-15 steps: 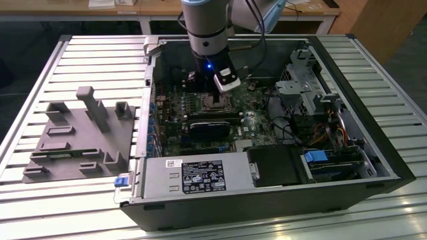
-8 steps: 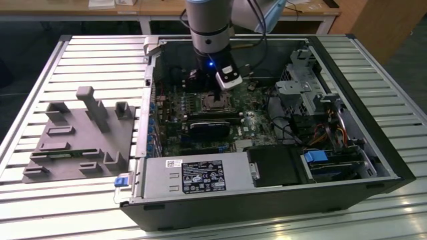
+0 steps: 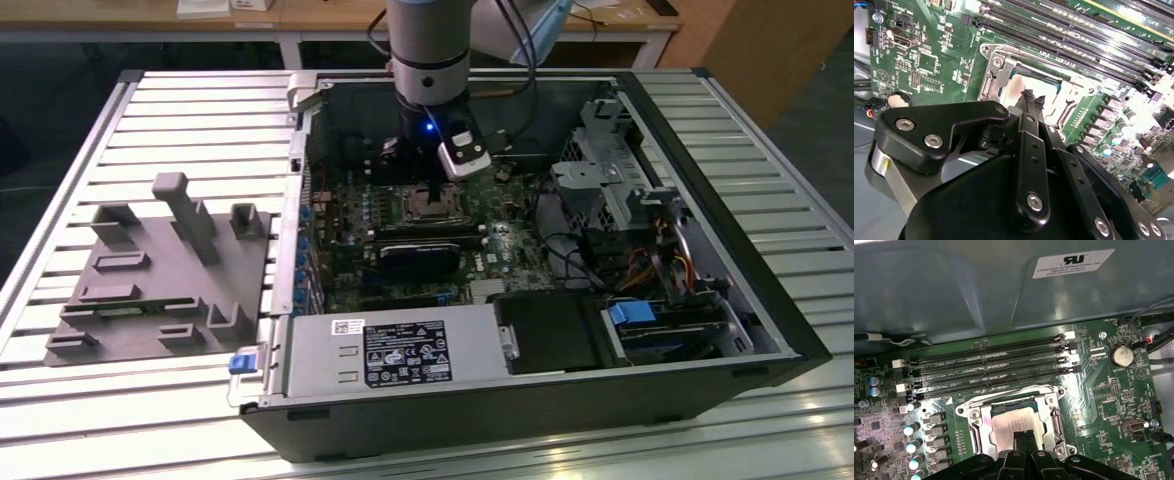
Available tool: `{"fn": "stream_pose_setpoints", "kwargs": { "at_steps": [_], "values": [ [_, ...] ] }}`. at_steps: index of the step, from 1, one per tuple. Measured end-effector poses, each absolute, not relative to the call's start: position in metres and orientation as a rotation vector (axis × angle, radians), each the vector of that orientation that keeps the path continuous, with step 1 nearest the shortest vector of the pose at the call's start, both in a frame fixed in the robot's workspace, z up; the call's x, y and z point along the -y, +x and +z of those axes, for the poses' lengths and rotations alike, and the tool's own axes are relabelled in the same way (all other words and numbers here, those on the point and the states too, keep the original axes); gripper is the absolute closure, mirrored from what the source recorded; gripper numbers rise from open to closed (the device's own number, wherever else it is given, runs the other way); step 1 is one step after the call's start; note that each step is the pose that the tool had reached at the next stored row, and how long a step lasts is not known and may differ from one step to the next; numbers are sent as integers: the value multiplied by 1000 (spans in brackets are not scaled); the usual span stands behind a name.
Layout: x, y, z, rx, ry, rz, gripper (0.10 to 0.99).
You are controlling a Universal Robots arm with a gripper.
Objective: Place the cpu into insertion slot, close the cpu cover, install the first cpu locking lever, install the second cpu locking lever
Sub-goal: 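Install the second cpu locking lever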
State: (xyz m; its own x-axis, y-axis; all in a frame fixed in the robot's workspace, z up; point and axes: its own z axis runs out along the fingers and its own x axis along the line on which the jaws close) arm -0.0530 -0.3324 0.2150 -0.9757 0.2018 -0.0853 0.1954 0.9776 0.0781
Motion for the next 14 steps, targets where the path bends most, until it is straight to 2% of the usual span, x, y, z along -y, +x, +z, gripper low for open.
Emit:
{"fn": "stream_pose_setpoints", "kwargs": {
  "at_steps": [14],
  "values": [
    [332,-53,225,-3032,305,105,984]
  ]
}}
